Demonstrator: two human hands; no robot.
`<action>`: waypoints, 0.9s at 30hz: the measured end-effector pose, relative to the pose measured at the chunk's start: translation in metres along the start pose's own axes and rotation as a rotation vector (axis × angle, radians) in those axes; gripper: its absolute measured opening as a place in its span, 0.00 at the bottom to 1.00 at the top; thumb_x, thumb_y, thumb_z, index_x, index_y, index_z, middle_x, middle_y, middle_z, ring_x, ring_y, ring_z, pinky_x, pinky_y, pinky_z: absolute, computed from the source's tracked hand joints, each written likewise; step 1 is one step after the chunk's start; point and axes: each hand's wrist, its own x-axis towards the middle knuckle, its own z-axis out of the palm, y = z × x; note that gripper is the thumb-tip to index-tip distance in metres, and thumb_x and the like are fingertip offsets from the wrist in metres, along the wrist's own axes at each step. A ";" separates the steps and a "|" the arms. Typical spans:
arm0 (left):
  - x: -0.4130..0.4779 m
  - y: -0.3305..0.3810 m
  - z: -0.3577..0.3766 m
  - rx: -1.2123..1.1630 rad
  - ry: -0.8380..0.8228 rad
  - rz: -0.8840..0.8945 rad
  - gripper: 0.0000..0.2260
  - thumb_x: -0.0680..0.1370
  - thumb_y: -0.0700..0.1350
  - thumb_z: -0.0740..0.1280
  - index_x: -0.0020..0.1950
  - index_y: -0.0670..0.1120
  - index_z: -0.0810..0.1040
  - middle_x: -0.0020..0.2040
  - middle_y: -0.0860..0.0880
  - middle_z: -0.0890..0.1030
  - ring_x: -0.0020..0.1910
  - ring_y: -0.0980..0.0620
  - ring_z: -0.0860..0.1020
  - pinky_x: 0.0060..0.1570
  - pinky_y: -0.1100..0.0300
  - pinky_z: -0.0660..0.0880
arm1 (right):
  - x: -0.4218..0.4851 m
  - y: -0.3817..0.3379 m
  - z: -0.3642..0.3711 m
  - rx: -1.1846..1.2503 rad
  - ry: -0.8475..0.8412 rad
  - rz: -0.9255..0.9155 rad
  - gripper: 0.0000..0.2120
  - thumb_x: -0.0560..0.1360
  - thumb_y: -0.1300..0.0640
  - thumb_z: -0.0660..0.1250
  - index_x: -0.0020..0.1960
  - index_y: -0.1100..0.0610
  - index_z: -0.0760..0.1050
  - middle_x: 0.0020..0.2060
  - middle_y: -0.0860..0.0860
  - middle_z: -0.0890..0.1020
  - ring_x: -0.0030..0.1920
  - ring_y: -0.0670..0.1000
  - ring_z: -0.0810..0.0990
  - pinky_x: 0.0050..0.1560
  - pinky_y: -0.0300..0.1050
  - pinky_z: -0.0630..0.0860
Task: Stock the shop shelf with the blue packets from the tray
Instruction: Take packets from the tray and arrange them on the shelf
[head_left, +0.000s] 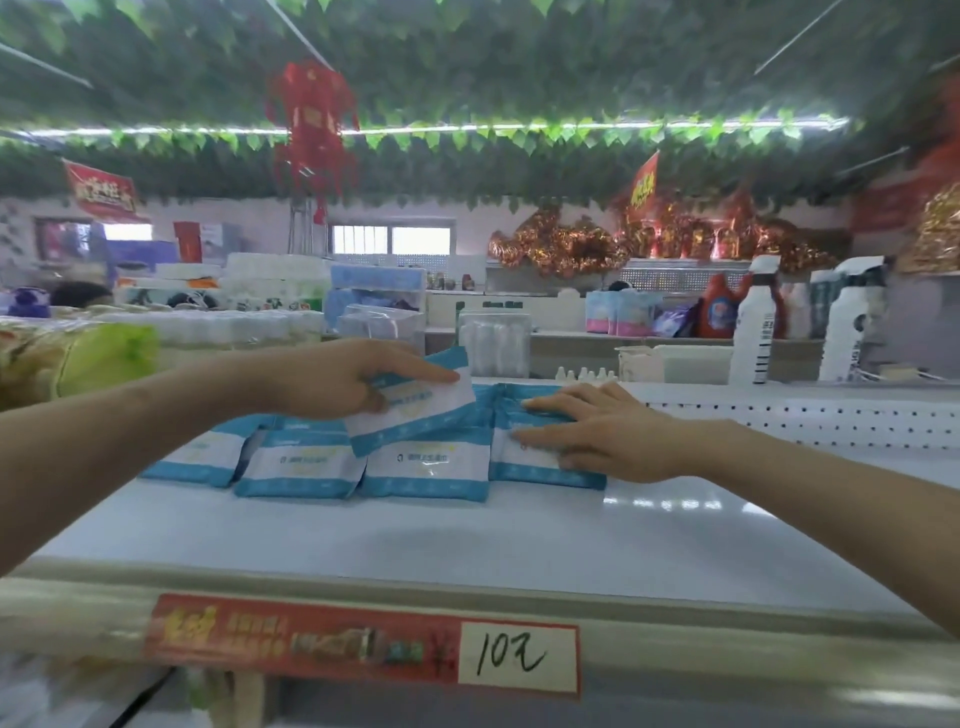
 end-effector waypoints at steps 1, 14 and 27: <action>0.006 0.006 0.003 0.007 -0.009 0.009 0.36 0.81 0.33 0.63 0.73 0.74 0.66 0.78 0.60 0.65 0.75 0.53 0.65 0.75 0.45 0.65 | -0.004 0.002 0.002 0.031 0.024 0.018 0.28 0.85 0.40 0.53 0.79 0.29 0.43 0.81 0.42 0.51 0.78 0.52 0.53 0.75 0.56 0.56; 0.089 0.080 0.048 0.035 -0.153 0.265 0.33 0.80 0.34 0.66 0.76 0.65 0.69 0.75 0.58 0.71 0.69 0.58 0.69 0.71 0.57 0.63 | -0.071 0.016 -0.011 0.399 0.474 0.341 0.23 0.84 0.57 0.62 0.77 0.43 0.67 0.72 0.44 0.73 0.73 0.49 0.68 0.72 0.63 0.67; 0.094 0.057 0.085 0.239 0.139 0.213 0.32 0.82 0.48 0.67 0.83 0.56 0.56 0.79 0.51 0.63 0.76 0.48 0.64 0.77 0.50 0.60 | -0.071 -0.018 -0.027 0.484 0.491 0.448 0.27 0.83 0.52 0.65 0.79 0.44 0.61 0.66 0.43 0.74 0.62 0.44 0.73 0.66 0.52 0.75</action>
